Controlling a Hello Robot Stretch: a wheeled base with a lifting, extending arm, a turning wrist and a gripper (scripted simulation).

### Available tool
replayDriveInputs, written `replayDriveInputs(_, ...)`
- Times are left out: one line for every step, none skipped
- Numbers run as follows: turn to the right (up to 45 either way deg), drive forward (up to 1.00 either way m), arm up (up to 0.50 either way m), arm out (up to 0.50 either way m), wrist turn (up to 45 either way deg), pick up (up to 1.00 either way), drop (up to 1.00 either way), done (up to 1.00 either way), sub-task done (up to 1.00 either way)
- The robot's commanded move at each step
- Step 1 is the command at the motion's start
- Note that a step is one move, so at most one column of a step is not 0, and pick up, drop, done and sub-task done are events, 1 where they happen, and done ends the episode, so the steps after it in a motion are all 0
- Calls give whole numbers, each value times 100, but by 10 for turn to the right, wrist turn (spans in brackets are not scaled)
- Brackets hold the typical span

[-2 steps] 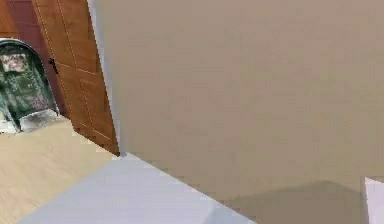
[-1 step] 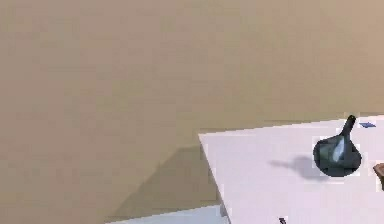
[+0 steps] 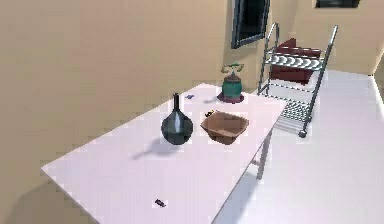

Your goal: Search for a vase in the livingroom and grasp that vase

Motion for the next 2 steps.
replayDriveInputs(330,0,0,0,0,0,0,0,0)
replayDriveInputs(0,75,0,0,0,0,0,0,0)
